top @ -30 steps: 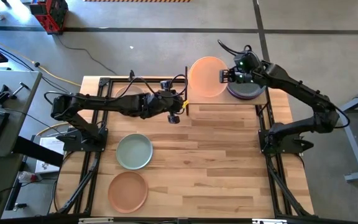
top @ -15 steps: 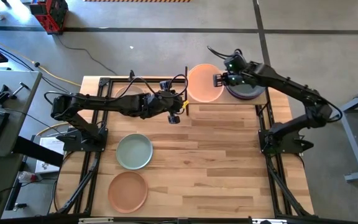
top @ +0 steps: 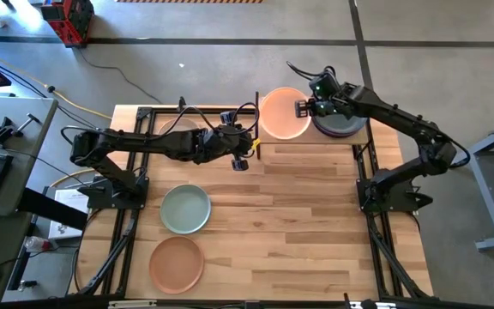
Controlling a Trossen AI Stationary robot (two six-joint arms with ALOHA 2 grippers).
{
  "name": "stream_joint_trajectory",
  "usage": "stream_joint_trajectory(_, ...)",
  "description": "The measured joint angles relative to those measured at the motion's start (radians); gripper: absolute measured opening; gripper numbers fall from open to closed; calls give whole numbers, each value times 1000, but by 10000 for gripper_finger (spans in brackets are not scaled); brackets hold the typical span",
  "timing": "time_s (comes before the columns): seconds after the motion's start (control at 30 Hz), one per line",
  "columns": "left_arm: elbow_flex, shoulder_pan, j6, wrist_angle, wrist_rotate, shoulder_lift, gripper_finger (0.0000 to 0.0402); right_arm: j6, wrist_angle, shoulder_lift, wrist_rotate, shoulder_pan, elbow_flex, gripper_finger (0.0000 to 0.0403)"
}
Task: Place and stack plates onto a shelf
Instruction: Put the light brown plate on the shelf, then stack the white plate on top of the light brown plate on the shelf
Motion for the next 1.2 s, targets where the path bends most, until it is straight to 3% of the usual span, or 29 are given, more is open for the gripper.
stream_joint_trajectory(0.63,0,0,-1,1,3,0,122,-61,26,0,-31,1,0,2)
stream_joint_trajectory(0.97,0,0,-2,0,3,0,122,-34,27,0,13,1,0,67)
stream_joint_trajectory(1.2,0,0,-84,-109,-41,0,122,-34,43,-11,-10,1,0,78)
